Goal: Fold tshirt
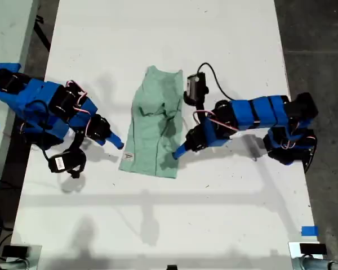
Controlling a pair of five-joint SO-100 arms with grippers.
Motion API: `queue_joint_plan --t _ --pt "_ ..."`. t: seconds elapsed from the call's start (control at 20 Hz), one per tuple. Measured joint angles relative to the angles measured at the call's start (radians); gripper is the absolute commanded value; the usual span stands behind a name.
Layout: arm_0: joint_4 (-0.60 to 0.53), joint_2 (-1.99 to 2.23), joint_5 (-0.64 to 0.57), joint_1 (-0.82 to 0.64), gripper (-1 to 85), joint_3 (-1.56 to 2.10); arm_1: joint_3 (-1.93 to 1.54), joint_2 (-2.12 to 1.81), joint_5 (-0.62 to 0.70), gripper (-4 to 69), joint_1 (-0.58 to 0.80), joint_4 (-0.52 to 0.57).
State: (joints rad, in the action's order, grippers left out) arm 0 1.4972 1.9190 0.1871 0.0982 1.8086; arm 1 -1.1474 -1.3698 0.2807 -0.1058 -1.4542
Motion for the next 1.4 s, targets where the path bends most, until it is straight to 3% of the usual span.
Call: queue_joint_plan --t 0.25,0.8,1.1,1.3,1.4 --pt "-0.362 0.044 -0.009 0.000 24.1 0.316 0.025 0.164 -0.017 31.2 0.000 0.109" --pt "-0.718 -0.278 -0.009 0.067 20.9 0.387 0.135 0.463 -0.040 29.3 -0.015 0.261" --pt "-0.762 -0.379 -0.009 0.077 17.8 0.399 0.138 0.525 -0.046 25.6 -0.026 0.318" --pt "-0.726 -0.423 -0.072 0.043 6.1 0.360 0.176 0.551 -0.048 17.7 -0.034 0.345" --pt "-0.626 -0.515 -0.153 0.018 0.1 0.244 0.176 0.555 -0.046 0.5 -0.037 0.354"
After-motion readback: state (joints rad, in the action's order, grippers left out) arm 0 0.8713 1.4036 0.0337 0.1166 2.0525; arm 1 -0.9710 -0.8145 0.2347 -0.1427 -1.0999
